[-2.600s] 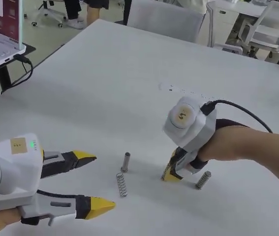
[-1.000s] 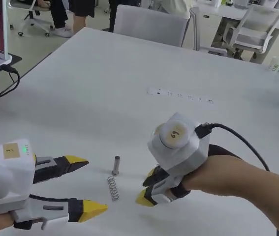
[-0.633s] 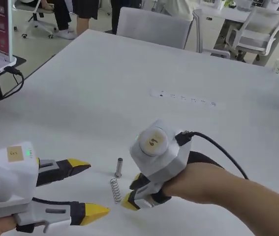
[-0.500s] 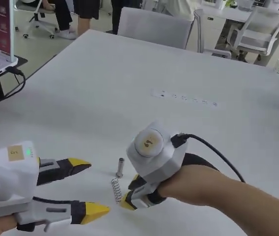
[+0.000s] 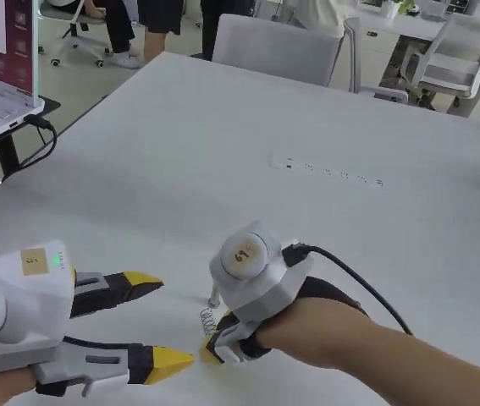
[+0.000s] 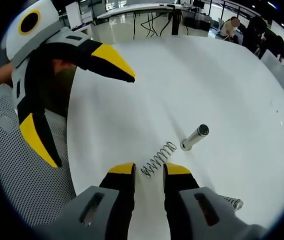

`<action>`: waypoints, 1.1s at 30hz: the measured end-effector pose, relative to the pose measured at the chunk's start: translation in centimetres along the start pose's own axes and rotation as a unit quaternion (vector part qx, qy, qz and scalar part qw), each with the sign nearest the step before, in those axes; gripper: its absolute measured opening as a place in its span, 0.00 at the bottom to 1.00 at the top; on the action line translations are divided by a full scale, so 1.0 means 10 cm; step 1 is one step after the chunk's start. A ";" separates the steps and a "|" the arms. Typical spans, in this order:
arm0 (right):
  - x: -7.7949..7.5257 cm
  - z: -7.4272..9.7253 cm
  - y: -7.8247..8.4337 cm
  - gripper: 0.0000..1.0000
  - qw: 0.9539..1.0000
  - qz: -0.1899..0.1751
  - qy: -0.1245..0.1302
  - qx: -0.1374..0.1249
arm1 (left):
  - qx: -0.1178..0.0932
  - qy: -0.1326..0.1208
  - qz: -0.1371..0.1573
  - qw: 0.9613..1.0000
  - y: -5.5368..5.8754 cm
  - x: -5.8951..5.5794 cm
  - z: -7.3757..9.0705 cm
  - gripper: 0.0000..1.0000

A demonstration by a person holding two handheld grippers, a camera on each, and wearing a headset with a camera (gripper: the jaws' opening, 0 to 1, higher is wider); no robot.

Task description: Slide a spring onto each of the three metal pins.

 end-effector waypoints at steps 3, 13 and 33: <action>-0.02 -0.01 0.02 0.20 1.000 0.003 0.002 0.004 | 0.001 -0.002 0.000 1.000 0.01 0.01 0.01 0.53; -0.08 0.01 0.08 0.14 1.000 0.021 0.006 0.022 | -0.003 -0.004 0.003 1.000 0.02 0.02 0.03 0.51; -0.13 0.02 0.10 0.13 0.999 0.026 0.011 0.021 | 0.000 -0.001 0.002 1.000 0.03 0.02 0.02 0.50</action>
Point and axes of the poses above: the centre of the closed fingertips' face, and the gripper's own axes: z roughly backward along the fingers, x roughly to its left, y roughly out of its underside, the point moved 3 cm from there along z, roughly backward along the fingers, and after that the axes turned 7 degrees about y, right-handed, at the moved point
